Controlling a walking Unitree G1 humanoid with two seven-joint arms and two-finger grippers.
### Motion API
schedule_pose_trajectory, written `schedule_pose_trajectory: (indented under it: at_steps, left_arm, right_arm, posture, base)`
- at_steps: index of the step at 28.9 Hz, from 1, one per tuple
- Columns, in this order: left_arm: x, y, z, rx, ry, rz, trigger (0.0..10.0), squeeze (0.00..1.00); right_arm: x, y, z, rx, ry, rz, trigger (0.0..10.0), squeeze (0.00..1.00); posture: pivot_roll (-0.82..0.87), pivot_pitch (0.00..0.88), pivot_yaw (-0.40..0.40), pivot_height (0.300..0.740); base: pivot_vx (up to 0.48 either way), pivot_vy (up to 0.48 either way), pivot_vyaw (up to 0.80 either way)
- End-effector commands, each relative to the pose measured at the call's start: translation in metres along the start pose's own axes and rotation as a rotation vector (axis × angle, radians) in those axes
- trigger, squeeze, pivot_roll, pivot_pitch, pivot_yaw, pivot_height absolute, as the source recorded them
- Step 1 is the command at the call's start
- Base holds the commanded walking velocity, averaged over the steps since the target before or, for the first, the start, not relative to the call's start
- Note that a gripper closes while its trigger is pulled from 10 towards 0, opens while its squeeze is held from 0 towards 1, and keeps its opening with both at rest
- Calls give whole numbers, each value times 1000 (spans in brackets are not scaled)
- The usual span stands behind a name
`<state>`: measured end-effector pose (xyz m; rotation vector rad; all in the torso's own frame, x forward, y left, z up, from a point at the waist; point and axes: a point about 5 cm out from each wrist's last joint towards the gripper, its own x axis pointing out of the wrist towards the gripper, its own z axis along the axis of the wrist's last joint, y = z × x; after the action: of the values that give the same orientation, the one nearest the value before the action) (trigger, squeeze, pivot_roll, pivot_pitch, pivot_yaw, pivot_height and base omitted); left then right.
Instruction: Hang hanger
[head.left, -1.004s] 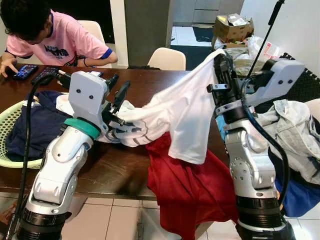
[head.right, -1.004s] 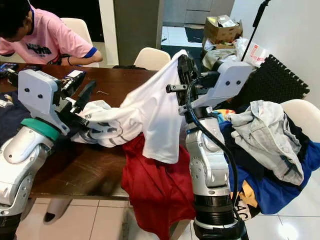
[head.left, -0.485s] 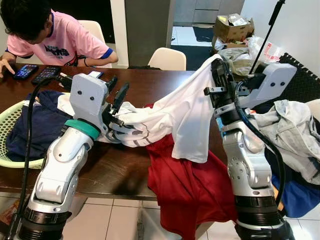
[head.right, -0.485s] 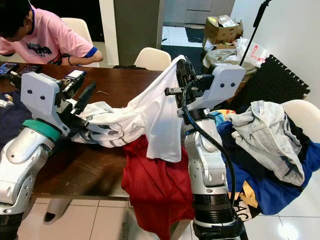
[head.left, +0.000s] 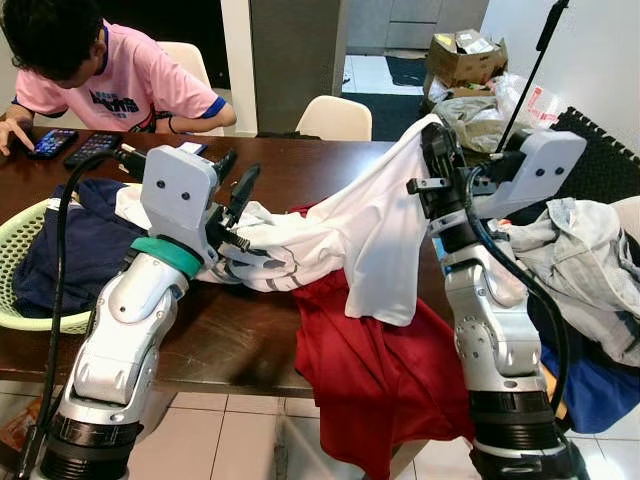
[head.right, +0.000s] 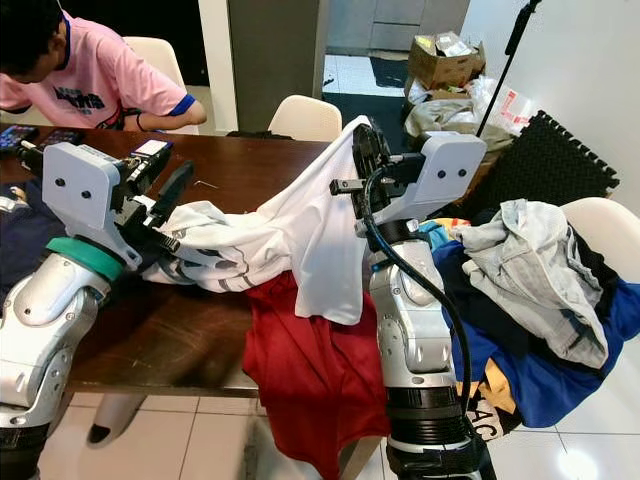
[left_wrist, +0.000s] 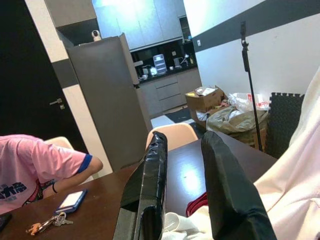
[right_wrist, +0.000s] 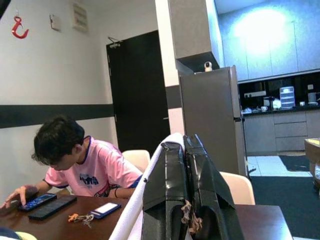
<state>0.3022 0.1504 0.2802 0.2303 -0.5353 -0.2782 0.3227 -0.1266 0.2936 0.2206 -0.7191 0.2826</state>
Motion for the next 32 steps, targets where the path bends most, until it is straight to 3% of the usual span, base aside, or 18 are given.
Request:
schedule_pose_trajectory:
  at_steps: [1,18,32]
  left_arm:
    - [1,-1,-2,3,3,-4,10000,0]
    - [1,-1,0,1,-5,2,10000,0]
    - [1,-3,0,2,-7,0,10000,0]
  right_arm:
    - [-2,-1,-3,-5,7,0,10000,0]
    - [-2,1,-7,-20,31,2,10000,0]
    - [0,-2,-8,-61,46,-15,10000,0]
  posture:
    - [22,26,39,656]
    - [23,27,39,646]
    - [24,27,38,688]
  base:
    - [0,0,0]
    - [0,0,0]
    - [0,0,0]
